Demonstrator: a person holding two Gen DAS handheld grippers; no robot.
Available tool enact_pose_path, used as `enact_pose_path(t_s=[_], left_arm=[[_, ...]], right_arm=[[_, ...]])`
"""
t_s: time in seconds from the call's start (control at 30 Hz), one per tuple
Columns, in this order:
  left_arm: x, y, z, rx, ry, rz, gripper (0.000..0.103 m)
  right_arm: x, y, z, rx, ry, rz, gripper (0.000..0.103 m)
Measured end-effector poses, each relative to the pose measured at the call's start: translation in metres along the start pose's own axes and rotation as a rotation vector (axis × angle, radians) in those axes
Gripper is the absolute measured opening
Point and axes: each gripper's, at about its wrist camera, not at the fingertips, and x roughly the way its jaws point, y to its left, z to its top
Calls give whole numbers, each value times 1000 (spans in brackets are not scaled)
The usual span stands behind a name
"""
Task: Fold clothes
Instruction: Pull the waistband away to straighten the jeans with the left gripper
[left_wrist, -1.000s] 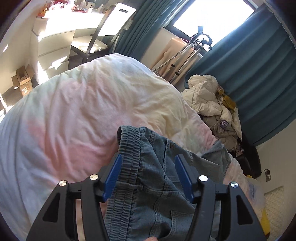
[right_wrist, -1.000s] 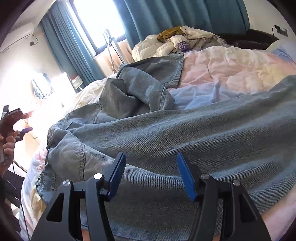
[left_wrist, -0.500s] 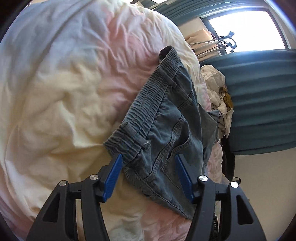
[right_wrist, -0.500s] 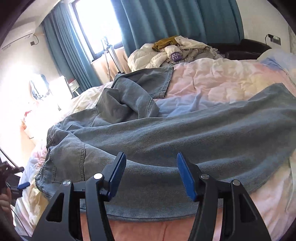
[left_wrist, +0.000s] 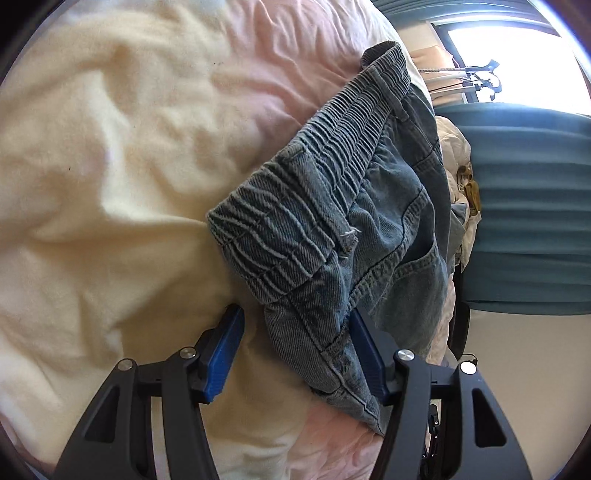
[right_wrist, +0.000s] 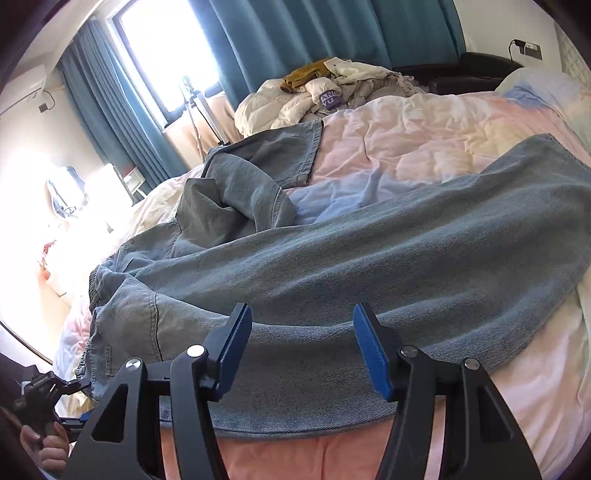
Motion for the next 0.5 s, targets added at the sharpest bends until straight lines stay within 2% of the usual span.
enact_pose_path(t_s=[0.17, 0.3, 0.37, 0.4, 0.5], left_arm=[[0, -11, -2, 37, -76, 12, 59], [0, -19, -2, 67, -110, 26, 51], [1, -22, -1, 82, -124, 42, 44], [-1, -23, 1, 88, -134, 48, 37], [-5, -31, 0, 130, -164, 52, 31]], right_arm=[[13, -4, -1, 40, 35, 9, 58], [20, -7, -3, 63, 52, -2, 58], [21, -7, -4, 64, 55, -12, 58], [21, -7, -4, 64, 56, -17, 58], [25, -6, -5, 59, 62, -29, 58]])
